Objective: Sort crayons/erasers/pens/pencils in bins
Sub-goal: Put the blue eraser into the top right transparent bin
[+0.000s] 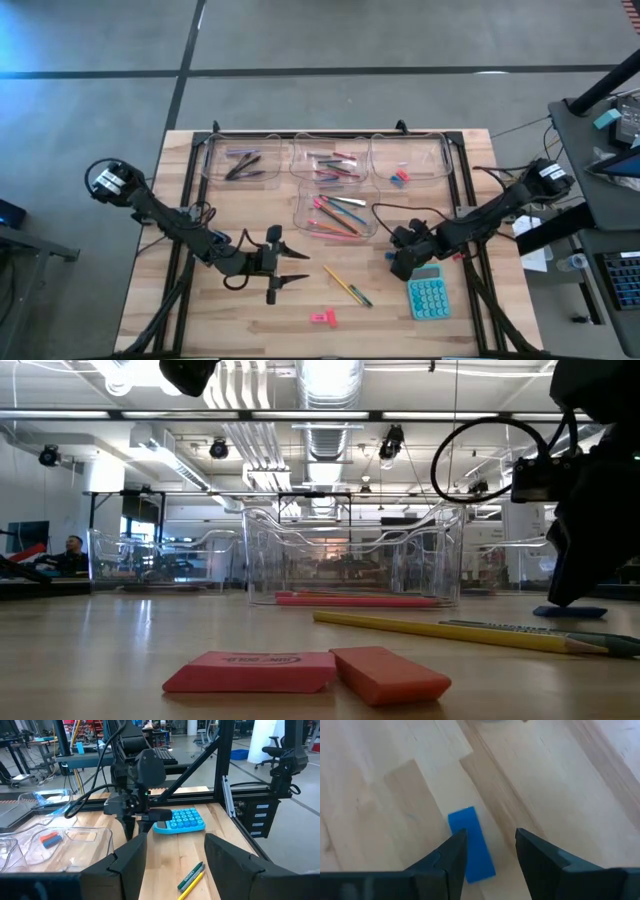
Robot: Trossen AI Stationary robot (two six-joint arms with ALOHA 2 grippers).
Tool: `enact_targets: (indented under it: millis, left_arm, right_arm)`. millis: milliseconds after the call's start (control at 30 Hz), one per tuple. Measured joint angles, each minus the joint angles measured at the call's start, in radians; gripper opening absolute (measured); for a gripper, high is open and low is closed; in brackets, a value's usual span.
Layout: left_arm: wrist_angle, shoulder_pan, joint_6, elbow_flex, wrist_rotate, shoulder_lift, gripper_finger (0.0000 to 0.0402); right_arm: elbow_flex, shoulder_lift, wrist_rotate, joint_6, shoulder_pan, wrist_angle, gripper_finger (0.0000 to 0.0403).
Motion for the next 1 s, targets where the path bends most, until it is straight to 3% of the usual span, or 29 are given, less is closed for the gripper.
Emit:
enact_targets:
  millis: [467, 1000]
  left_arm:
    - [0.001, 0.000, 0.000, 0.000, 0.000, 0.000, 0.0185]
    - [0.000, 0.000, 0.000, 0.000, 0.000, 0.000, 0.0185]
  right_arm:
    - [0.001, 0.006, 0.019, -0.036, 0.035, 0.007, 0.0154]
    - [0.054, 0.150, -0.011, -0.077, 0.060, 0.006, 0.0153]
